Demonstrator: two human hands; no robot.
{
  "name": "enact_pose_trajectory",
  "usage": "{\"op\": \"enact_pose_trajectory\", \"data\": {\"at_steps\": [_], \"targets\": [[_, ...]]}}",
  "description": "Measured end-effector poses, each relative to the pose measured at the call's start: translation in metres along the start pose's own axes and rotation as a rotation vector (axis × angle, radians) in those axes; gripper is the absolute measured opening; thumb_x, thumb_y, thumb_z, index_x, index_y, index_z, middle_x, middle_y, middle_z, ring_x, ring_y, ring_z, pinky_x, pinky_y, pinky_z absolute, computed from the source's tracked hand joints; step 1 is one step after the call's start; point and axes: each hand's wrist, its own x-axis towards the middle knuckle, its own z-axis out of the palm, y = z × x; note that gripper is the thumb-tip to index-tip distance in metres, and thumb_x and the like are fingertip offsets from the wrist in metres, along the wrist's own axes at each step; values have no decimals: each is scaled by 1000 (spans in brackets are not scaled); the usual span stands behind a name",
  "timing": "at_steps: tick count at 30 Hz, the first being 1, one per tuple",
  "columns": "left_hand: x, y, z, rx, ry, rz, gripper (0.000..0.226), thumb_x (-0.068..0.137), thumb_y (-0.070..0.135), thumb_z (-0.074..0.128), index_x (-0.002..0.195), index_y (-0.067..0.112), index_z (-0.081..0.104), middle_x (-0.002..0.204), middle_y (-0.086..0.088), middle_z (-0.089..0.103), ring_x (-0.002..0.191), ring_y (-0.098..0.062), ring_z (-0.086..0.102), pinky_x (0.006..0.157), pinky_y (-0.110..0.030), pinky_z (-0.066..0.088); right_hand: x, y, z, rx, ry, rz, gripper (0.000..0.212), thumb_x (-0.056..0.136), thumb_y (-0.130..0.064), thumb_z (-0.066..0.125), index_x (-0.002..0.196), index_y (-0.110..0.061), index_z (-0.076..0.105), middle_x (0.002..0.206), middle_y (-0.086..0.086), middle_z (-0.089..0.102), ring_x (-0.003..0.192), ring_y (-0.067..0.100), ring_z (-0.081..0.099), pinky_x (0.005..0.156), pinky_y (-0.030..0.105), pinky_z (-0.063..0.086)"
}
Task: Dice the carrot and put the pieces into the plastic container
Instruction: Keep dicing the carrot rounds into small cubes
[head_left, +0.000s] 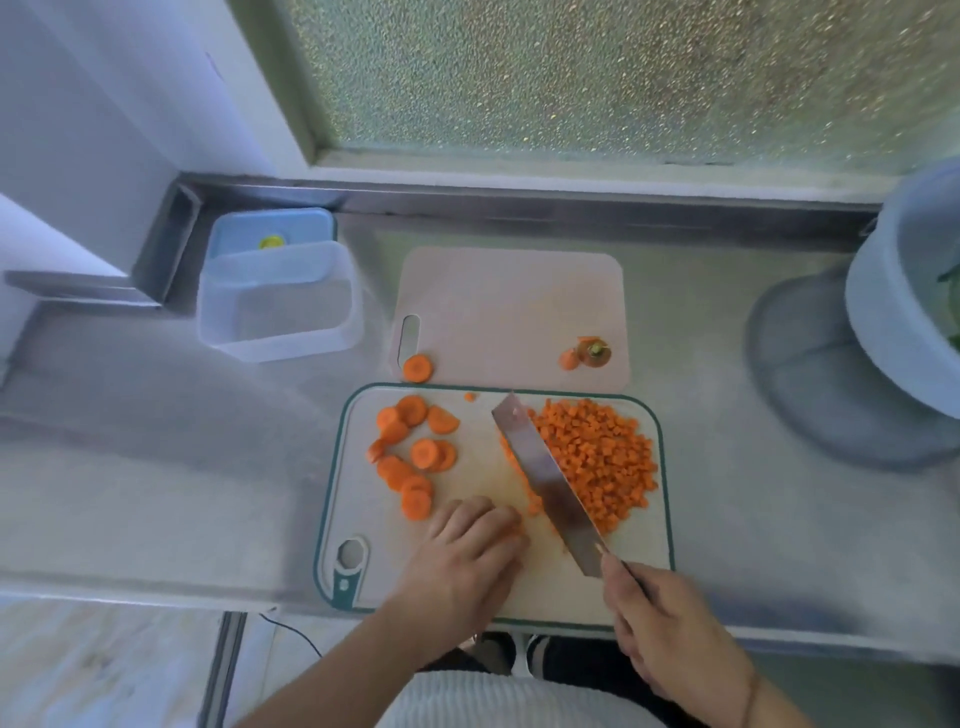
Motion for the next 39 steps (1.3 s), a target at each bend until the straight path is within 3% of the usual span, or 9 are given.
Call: {"op": "enact_pose_trajectory", "data": {"at_steps": [3,5,8,12,15,22,26,31,39], "targets": [[-1,-6,7,-24,13,-5,12,97,22,60,106,17,66,117,2,62,106,-25,59,90,-40,47,2,-4,3,101,-134,76,48,77,-60,44,63,-14,40,47,-1,35,35,6,31,37,16,25],[-5,-8,10,-43,30,-17,13,96,21,62,108,16,67,117,3,61,106,-24,59,90,-38,48,4,-2,4,116,-164,115,46,80,-56,44,63,-14,39,47,-1,32,36,7,28,37,17,23],[-9,-9,10,-67,48,-26,17,95,19,64,112,18,63,120,5,59,106,-24,60,91,-37,49,8,1,5,68,-134,137,48,79,-61,42,63,-15,40,46,-3,32,36,6,28,37,16,24],[-11,-9,8,-66,82,-54,12,94,16,66,104,13,71,115,2,62,105,-24,60,95,-34,47,11,6,2,-12,-39,101,55,74,-69,37,60,-17,43,42,-7,36,36,4,34,40,17,27],[-9,-5,9,-101,103,-82,12,95,14,67,103,9,73,113,0,63,104,-24,60,95,-34,48,9,12,7,-156,-32,-14,60,74,-74,34,62,-17,47,48,-6,42,47,5,40,52,25,33],[-5,0,17,-143,111,-99,11,94,11,69,102,7,75,112,0,69,106,-26,65,88,-41,53,-7,22,13,-322,10,-101,59,76,-74,23,61,-21,46,61,-21,58,64,3,55,58,17,42],[-5,0,16,-156,105,-86,12,93,8,68,102,5,76,112,-3,70,107,-26,65,92,-39,54,-18,32,13,-319,14,-92,74,72,-84,15,69,-22,55,70,-7,64,77,3,59,70,18,46],[-4,0,16,-178,96,-99,13,88,2,74,101,3,76,110,-6,71,104,-27,66,94,-37,53,-18,31,16,-365,-9,-82,64,78,-71,17,80,-24,60,79,-6,67,82,3,60,80,24,48],[-6,-1,16,-165,121,-86,7,86,1,76,93,2,75,102,-8,70,97,-27,64,91,-35,53,3,21,17,-263,-9,-127,60,85,-68,20,62,-20,46,56,2,48,57,8,48,64,32,44]]}}
